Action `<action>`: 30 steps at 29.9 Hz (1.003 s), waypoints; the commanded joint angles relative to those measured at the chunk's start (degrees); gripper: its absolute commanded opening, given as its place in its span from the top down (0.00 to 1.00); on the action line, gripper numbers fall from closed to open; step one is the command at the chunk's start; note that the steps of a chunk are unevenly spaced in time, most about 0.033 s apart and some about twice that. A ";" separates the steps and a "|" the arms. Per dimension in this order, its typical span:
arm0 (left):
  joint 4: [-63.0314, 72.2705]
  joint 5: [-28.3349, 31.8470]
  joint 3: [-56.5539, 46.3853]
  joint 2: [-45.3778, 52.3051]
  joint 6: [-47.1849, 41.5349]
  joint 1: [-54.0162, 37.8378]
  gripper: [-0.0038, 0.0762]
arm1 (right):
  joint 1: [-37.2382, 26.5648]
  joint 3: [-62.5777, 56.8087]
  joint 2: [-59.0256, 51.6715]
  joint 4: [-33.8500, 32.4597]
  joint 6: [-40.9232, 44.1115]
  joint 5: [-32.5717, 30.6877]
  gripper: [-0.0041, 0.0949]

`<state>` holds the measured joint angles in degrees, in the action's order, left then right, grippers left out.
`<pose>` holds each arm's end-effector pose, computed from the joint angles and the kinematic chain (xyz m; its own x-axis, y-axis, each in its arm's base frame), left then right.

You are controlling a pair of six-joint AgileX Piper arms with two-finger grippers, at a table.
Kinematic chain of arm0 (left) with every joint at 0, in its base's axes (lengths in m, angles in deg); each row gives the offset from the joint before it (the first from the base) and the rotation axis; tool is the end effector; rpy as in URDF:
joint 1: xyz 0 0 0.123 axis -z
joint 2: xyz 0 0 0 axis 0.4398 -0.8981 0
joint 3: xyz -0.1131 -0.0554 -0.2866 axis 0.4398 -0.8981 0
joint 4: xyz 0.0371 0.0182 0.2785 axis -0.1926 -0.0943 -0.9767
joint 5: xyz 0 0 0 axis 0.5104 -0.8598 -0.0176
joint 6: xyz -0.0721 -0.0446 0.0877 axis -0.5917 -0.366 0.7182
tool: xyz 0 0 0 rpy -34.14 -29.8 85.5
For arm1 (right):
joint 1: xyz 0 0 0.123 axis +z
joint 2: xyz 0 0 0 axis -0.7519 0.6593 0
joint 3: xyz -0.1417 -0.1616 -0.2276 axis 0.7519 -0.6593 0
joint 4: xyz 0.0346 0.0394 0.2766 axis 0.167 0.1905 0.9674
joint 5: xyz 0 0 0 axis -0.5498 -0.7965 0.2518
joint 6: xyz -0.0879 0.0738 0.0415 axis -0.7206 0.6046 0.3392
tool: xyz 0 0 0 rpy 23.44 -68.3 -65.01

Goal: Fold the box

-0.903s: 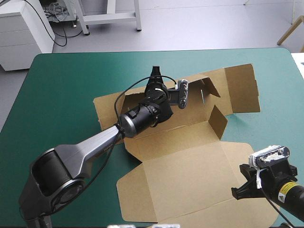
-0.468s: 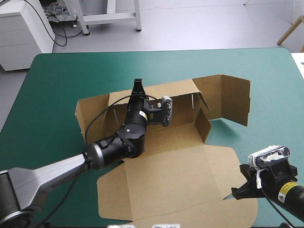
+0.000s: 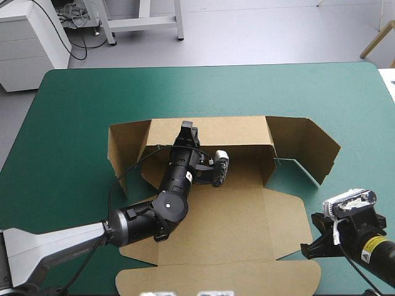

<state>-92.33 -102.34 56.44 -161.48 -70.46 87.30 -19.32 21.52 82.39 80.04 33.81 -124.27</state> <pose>0.2530 -0.2795 0.2931 0.2413 0.9704 0.0031 0.2344 -0.0614 0.9702 0.0973 0.0479 0.3186 -0.5962 -0.1935 -0.7792 -0.3859 0.9201 0.0667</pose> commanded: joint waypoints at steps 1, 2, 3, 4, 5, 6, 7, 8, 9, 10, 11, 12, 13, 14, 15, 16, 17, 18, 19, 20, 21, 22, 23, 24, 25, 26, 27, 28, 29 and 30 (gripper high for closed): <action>-5.20 -2.23 1.24 1.27 -1.23 0.25 0.96 | -0.02 1.35 0.20 -0.41 -0.40 3.57 0.98; -5.57 -2.13 1.24 1.00 -1.23 0.25 0.96 | -0.02 1.35 0.20 -0.41 -0.40 3.72 0.98; -5.82 -2.13 1.24 0.72 -1.23 0.25 0.96 | -0.02 1.35 0.20 -0.41 -0.40 3.98 0.98; -6.13 -2.13 1.24 0.40 -1.23 0.25 0.96 | -0.02 1.35 0.20 -0.41 -0.40 4.11 0.98; -6.24 -2.13 1.24 0.16 -1.23 0.25 0.96 | -0.02 1.35 0.20 -0.41 -0.40 4.11 0.97; -6.24 -2.25 1.24 -0.15 -1.23 0.25 0.96 | -0.02 1.35 0.20 -0.41 -0.40 4.11 0.95; -6.24 -2.33 1.24 -0.41 -1.23 0.25 0.96 | -0.02 1.35 0.31 -0.41 -0.40 4.11 0.92; -6.24 -2.33 1.24 -0.62 -1.23 0.15 0.96 | -0.02 1.35 0.31 -0.41 -0.40 4.11 0.87; -6.35 -2.33 1.24 -0.71 -1.23 0.16 0.96 | -0.02 1.35 0.31 -0.41 -0.40 4.11 0.82; -6.36 -2.38 1.24 -0.71 -1.23 0.16 0.96 | -0.02 1.35 0.31 -0.41 -0.40 4.14 0.73; -6.44 -2.38 1.24 -0.71 -1.12 0.16 0.96 | -0.02 1.35 0.31 -0.52 -0.40 4.46 0.63; -6.93 -2.59 1.24 -0.71 -1.11 0.16 0.96 | -0.02 1.35 0.31 -0.52 -0.40 4.57 0.53; -6.94 -2.99 1.24 -0.71 -1.11 0.16 0.96 | -0.02 1.35 0.31 -0.52 -0.06 4.70 0.38; -6.94 -3.39 1.24 -0.71 -1.11 0.16 0.96 | -0.02 1.35 0.31 -0.52 0.11 4.85 0.29; -6.94 -3.92 1.24 -0.71 -1.11 0.16 0.96 | -0.02 1.35 0.31 -0.52 0.24 5.21 0.20; -6.94 -4.59 1.24 -0.71 -1.11 0.16 0.96 | -0.02 1.35 0.31 -0.52 0.56 5.65 0.13; -6.94 -5.11 1.24 -0.71 -1.11 0.16 0.96 | -0.02 1.45 0.31 -0.66 0.56 6.38 0.09; -6.94 -5.50 1.24 -0.71 -1.11 0.16 0.96 | -0.02 1.70 0.31 -0.96 0.98 7.19 0.07; -6.94 -5.77 1.24 -0.71 -1.11 0.16 0.96 | -0.02 2.04 0.54 -1.52 1.43 8.50 0.07; -6.94 -6.20 1.24 -0.71 -1.11 0.16 0.96 | -0.02 2.85 0.83 -2.11 1.83 9.31 0.07; -6.94 -6.45 1.24 -0.71 -1.11 0.16 0.96 | -0.02 3.67 1.42 -2.88 2.44 9.85 0.07; -6.94 -6.61 1.24 -0.71 -1.11 0.16 0.96 | -0.02 4.97 2.36 -3.97 3.39 10.35 0.07; -6.94 -6.58 1.24 -0.71 -1.11 0.16 0.96 | -0.02 6.48 3.63 -5.26 4.69 10.66 0.07; -6.94 -6.58 1.24 -0.71 -1.11 0.16 0.96 | -0.02 8.07 5.20 -6.66 5.76 11.19 0.07; -6.94 -6.58 1.24 -0.71 -1.11 0.16 0.96 | -0.02 9.40 6.66 -8.03 6.31 11.73 0.07; -6.94 -6.68 1.24 -0.71 -1.11 0.16 0.96 | -0.02 11.19 8.74 -9.65 6.72 11.95 0.07; -6.94 -7.01 1.24 -0.71 -1.11 0.16 0.96 | -0.02 13.18 11.04 -11.27 7.29 11.95 0.07; -6.94 -7.25 1.24 -0.71 -1.11 0.16 0.96 | -0.02 15.32 13.48 -12.96 8.20 11.69 0.07; -6.94 -7.55 1.24 -0.71 -1.11 0.16 0.96 | -0.02 17.14 15.51 -14.37 9.10 11.43 0.07; -6.94 -7.54 1.24 -0.71 -1.11 0.16 0.96 | -0.02 19.55 18.18 -15.82 9.39 10.91 0.07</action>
<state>-94.78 -105.64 56.44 -163.97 -71.67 87.24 -19.32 34.52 94.55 69.66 41.47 -116.98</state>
